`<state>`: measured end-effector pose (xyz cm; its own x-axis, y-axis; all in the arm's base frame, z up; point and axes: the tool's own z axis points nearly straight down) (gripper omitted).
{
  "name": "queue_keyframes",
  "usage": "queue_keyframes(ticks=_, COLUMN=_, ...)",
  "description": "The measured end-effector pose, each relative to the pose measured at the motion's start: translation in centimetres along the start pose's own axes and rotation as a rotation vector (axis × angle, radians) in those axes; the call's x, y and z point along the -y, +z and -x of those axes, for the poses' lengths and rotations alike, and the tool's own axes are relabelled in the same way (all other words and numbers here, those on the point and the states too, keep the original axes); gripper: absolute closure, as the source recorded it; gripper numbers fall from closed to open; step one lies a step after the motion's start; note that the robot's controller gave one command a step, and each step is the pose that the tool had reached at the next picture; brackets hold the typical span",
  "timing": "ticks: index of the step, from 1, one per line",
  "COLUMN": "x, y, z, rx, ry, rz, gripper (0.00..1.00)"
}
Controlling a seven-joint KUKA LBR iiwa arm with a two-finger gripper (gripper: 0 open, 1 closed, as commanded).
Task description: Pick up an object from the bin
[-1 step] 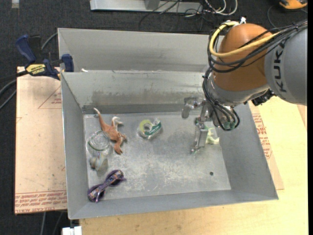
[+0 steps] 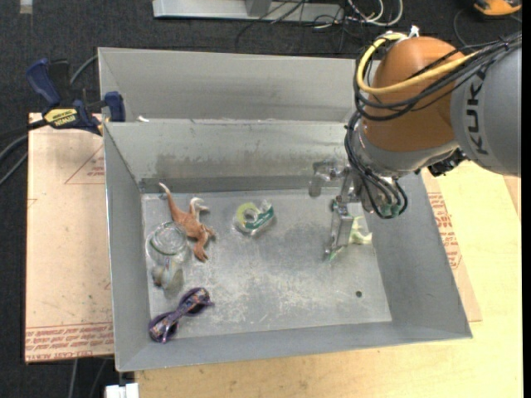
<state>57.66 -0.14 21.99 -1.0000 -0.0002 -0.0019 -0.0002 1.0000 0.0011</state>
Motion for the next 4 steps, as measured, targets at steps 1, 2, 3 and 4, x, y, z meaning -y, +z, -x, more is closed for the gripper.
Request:
queue_keyframes(ticks=1, x=2.9, y=4.8, z=-0.9, rx=-0.007, ry=-0.137, rz=0.001, gripper=0.00)
queue_keyframes(ticks=2, x=5.4, y=5.9, z=-1.3, rx=0.002, ry=-0.126, rz=0.000, gripper=0.00)
queue_keyframes(ticks=3, x=8.4, y=12.9, z=-0.2, rx=-0.011, ry=-0.203, rz=0.002, gripper=0.00)
queue_keyframes(ticks=4, x=9.7, y=15.0, z=1.5, rx=0.005, ry=-0.266, rz=0.000, gripper=0.00)
